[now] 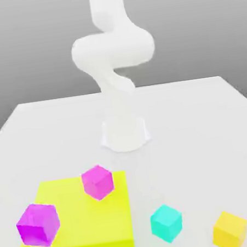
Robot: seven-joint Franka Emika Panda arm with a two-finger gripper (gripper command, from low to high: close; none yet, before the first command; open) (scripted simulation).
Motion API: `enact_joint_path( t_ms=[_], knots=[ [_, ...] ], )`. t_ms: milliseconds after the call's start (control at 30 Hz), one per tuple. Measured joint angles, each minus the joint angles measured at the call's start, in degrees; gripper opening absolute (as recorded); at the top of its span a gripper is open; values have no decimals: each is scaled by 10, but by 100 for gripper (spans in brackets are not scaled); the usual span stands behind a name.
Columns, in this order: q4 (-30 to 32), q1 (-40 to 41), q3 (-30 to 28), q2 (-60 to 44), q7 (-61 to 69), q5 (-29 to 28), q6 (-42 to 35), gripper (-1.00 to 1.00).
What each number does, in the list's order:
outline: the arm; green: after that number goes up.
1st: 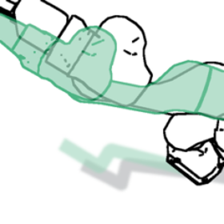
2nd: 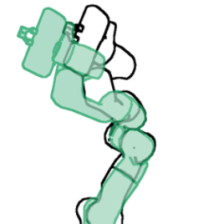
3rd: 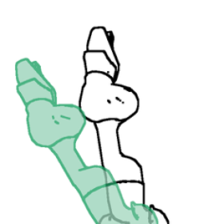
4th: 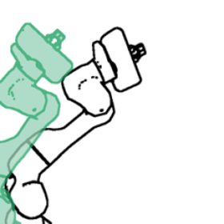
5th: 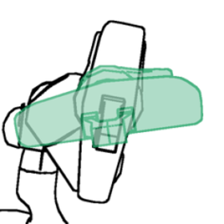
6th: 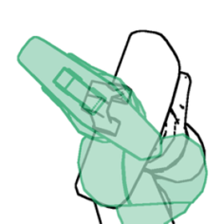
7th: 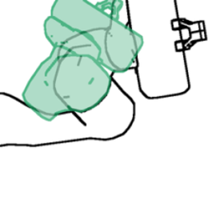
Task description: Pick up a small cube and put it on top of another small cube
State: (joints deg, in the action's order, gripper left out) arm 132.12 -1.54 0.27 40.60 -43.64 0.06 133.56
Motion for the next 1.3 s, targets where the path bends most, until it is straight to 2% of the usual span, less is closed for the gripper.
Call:
enact_joint_path(
  t_ms=[567,900,1033,1067,1300],
  knots=[
    [23,-90,38,-357,144,-4,121,0],
    [36,-134,62,-566,202,-41,192,0],
    [24,-147,50,-649,195,-60,251,0],
    [20,-151,47,-668,192,-64,266,-100],
    [19,-151,46,-672,191,-65,268,-100]
  ],
)
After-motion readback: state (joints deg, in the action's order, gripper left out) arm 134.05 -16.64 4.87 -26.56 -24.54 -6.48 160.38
